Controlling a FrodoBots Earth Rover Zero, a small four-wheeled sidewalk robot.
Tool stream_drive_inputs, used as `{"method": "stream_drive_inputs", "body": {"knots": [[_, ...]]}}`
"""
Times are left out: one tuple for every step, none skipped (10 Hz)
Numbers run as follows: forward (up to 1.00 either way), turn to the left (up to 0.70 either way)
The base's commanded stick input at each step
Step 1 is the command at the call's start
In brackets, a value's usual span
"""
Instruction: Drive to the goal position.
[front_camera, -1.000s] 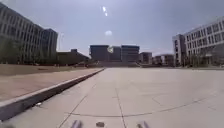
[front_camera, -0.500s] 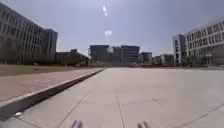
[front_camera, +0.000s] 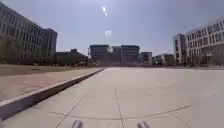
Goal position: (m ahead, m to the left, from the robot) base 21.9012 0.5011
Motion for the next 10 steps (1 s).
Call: {"method": "stream_drive_inputs", "body": {"knots": [[0.85,0.00],[0.85,0.00],[0.85,0.00],[0.85,0.00],[0.85,0.00],[0.85,0.00],[0.85,0.00],[0.85,0.00],[0.85,0.00],[0.85,0.00]]}}
